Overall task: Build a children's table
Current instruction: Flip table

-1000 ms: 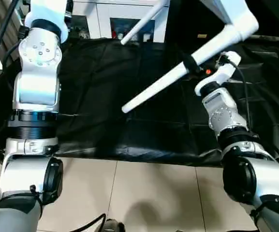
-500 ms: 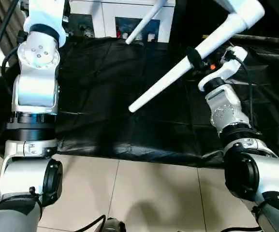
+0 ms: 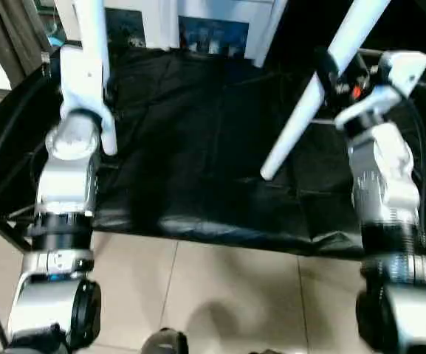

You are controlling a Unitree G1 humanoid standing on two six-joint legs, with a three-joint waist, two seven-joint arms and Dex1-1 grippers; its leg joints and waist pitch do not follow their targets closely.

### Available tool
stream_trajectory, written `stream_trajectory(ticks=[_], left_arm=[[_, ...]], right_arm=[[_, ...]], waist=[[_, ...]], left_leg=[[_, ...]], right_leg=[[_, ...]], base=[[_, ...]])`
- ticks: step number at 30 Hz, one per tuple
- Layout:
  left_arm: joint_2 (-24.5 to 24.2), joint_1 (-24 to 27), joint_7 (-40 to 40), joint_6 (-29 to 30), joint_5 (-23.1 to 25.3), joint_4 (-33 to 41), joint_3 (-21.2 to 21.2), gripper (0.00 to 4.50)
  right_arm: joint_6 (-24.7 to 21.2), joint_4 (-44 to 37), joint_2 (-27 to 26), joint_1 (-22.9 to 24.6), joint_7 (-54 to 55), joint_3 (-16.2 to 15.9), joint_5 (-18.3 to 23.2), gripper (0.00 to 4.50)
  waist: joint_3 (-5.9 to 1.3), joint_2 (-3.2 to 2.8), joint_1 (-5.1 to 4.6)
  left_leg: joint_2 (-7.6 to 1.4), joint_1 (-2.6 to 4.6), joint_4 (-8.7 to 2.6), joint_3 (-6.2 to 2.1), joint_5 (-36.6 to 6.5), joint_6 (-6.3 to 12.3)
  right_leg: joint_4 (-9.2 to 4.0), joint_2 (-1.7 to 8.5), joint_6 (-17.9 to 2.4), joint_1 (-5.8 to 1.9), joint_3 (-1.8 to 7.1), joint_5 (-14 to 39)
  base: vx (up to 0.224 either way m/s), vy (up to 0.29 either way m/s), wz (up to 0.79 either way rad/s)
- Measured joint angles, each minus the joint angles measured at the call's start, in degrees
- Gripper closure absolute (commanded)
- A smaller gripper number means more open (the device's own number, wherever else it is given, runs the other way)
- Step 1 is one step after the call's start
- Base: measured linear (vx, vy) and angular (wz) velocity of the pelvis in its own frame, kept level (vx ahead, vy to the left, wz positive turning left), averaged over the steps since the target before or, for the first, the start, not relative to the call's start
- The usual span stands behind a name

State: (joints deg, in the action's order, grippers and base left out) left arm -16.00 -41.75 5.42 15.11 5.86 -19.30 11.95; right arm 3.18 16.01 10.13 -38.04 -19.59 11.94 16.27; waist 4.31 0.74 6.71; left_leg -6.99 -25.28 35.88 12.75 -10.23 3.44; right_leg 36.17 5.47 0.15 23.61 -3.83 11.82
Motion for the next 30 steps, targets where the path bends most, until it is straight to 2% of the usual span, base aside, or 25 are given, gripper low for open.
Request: stream_trajectory(ticks=[1, 3, 5, 9, 12, 16, 17, 18, 22, 24, 25, 28, 30], left_arm=[[-0.06, 0.29, -0.02, -0.15, -0.01, 0.04, 0.08, 2.83], [-0.77, 2.05, 0.00, -0.59, -0.07, 0.48, 0.22, 2.83], [-1.59, 3.56, 0.01, -0.71, -0.46, 0.49, 0.73, 2.83], [-1.95, 5.94, -0.02, -0.69, -0.68, 1.22, 0.84, 2.83], [-2.04, 8.54, -0.02, 0.26, -0.72, 4.60, 0.84, 2.83], [-1.97, 10.81, -0.17, 1.76, -0.63, 8.27, 0.62, 2.83], [-1.97, 11.20, -0.13, 2.02, -0.63, 8.77, 0.50, 2.48], [-1.97, 11.58, -0.13, 2.27, -0.69, 9.38, 0.50, 2.13], [-2.38, 13.64, 1.19, 4.28, 0.62, 12.34, -2.16, 2.01], [-2.56, 14.45, 1.38, 4.82, 0.64, 14.20, -2.66, 1.83], [-2.60, 14.59, 1.44, 5.25, 0.62, 14.95, -2.83, 1.83], [-2.80, 15.71, 1.23, 6.56, 0.58, 17.37, -2.63, 1.68], [-2.80, 17.42, 1.17, 6.90, 0.53, 18.92, -2.42, 1.37]], right_arm=[[-0.55, -1.55, -0.35, 0.74, 0.62, -0.42, -0.27, 2.67], [-3.28, -10.60, -1.67, 5.88, 4.16, -3.08, -2.47, 2.68], [-4.52, -15.63, -2.73, 8.72, 5.67, -5.46, -4.20, 2.68], [-6.27, -18.58, -2.78, 10.55, 6.80, -7.35, -6.70, 2.68], [-6.25, -18.13, -3.07, 11.10, 6.85, -7.65, -6.85, 2.68], [-4.44, -15.51, -2.58, 10.91, 6.72, -7.90, -6.83, 2.68], [-4.23, -15.03, -2.38, 10.91, 6.69, -7.91, -6.83, 2.68], [-3.97, -14.58, -2.36, 10.86, 6.58, -7.92, -6.82, 2.12], [-2.63, -10.17, 0.25, 10.43, 4.03, -8.90, -8.42, 1.85], [-2.86, -6.29, 0.24, 11.64, 3.25, -9.48, -9.25, 1.69], [-3.14, -4.57, 0.09, 12.16, 2.88, -9.88, -9.41, 1.69], [-3.14, -3.99, 0.20, 12.69, 2.37, -10.13, -9.31, 1.50], [-2.97, -4.83, 0.39, 13.41, 2.15, -10.13, -9.12, 1.16]], waist=[[0.00, 0.01, -0.10], [-0.06, 0.16, -0.26], [-0.10, 0.24, -0.78], [-0.19, 0.38, -1.46], [-0.23, 0.44, -1.86], [-0.55, 0.82, -2.36], [-0.69, 0.97, -2.57], [-0.81, 1.15, -2.76], [-1.09, 1.52, -3.33], [-1.02, 1.44, -3.36], [-0.87, 1.20, -3.37], [-0.72, 0.96, -3.46], [-0.72, 0.96, -3.48]], left_leg=[[0.00, 0.00, 0.00, 0.01, -0.01, -0.02], [0.00, 0.17, -0.04, 0.00, -0.16, -0.29], [0.00, 0.32, -0.08, -0.01, -0.12, -0.39], [0.00, 0.59, -0.15, -0.02, 0.01, -0.59], [0.00, 1.32, -0.42, -0.02, -0.05, -0.69], [0.00, 1.33, -0.64, -0.08, -0.04, -0.72], [0.01, 1.33, -0.64, -0.06, -0.03, -0.72], [0.01, 1.33, -0.64, -0.04, -0.03, -0.72], [0.02, 1.34, -0.64, -0.03, -0.03, -0.73], [0.02, 1.25, -0.64, -0.02, -0.03, -0.73], [0.02, 1.16, -0.64, 0.02, -0.03, -0.73], [0.02, 1.09, -0.68, 0.02, 0.03, -0.82], [0.00, 1.12, -0.83, 0.00, 0.08, -0.90]], right_leg=[[0.00, 0.00, 0.00, 0.00, 0.01, 0.00], [-0.04, -0.01, 0.02, -0.16, 0.02, -0.02], [-0.05, -0.02, 0.09, -0.25, 0.04, -0.07], [-0.19, -0.04, 0.30, -0.50, 0.09, -0.31], [-0.64, -0.08, 0.67, -0.85, 0.15, -0.09], [-1.06, -0.14, 0.69, -0.90, 0.14, -0.16], [-1.13, -0.15, 0.72, -0.93, 0.15, -0.27], [-1.18, -0.15, 0.81, -0.94, 0.17, -0.38], [-1.23, -0.15, 0.82, -0.95, 0.19, -0.46], [-1.23, -0.14, 0.86, -0.87, 0.20, -0.62], [-1.22, -0.14, 0.87, -0.81, 0.23, -0.71], [-1.13, -0.13, 0.59, -0.88, 0.25, -1.18], [-1.16, -0.14, 0.67, -0.84, 0.21, -1.21]], base=[[0.000, 0.000, 0.00], [0.000, 0.000, 0.00], [0.000, 0.000, 0.00], [0.000, 0.000, 0.00], [0.000, 0.000, 0.00], [0.000, 0.000, 0.00], [0.000, 0.000, 0.00], [0.000, 0.000, 0.00], [0.000, 0.000, 0.00], [0.000, 0.000, 0.00], [0.000, 0.000, 0.00], [0.000, 0.000, 0.00], [0.000, 0.000, 0.00]])
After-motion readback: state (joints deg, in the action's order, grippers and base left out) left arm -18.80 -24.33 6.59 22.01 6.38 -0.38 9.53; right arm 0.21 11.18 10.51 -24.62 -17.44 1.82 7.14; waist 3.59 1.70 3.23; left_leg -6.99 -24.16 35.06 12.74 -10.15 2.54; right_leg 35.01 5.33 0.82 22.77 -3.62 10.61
